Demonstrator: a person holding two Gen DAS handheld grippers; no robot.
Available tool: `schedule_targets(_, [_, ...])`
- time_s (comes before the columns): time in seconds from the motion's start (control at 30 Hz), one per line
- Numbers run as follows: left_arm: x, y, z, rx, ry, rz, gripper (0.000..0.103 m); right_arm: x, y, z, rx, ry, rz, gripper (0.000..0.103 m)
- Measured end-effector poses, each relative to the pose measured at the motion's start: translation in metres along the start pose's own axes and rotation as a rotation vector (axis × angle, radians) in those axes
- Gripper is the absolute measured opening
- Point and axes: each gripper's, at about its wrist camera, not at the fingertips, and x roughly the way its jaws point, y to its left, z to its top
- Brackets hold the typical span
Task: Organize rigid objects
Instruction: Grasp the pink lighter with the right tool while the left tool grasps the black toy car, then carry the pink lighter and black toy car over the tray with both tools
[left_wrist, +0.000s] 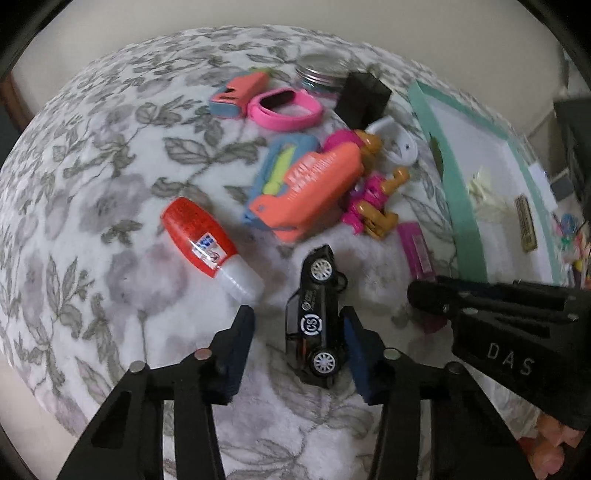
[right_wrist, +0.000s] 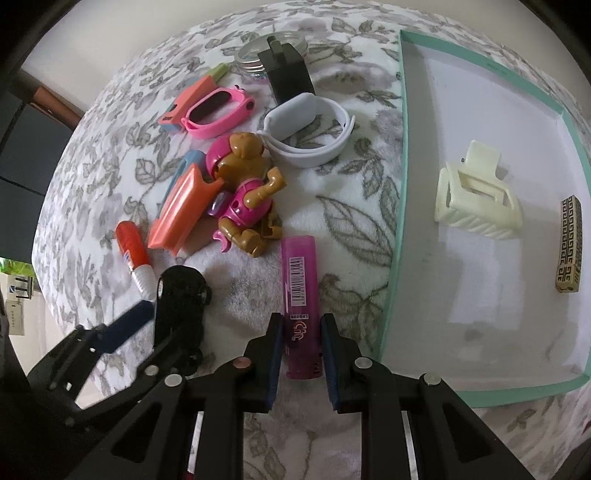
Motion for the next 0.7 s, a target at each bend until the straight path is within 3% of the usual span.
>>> schedule_targets(0.1, [0.001, -0.004, 0.001, 0.020, -0.002, -0.002, 0.042, 0.000, 0.003, 0.000, 0.004, -0.001, -0.001, 0.022])
schedule_targets(0.4, [0.011, -0.014, 0.009, 0.054, -0.021, 0.025, 0.040, 0.000, 0.005, -0.001, -0.003, -0.010, -0.007, 0.022])
schedule_targets(0.5, [0.012, -0.013, 0.011, 0.041, -0.029, 0.024, 0.030, 0.000, 0.005, -0.001, -0.007, -0.009, -0.010, 0.022])
schedule_targets(0.7, [0.004, -0.007, 0.011, 0.018, -0.043, -0.008, 0.030, -0.004, 0.006, -0.002, 0.007, -0.010, 0.029, 0.021])
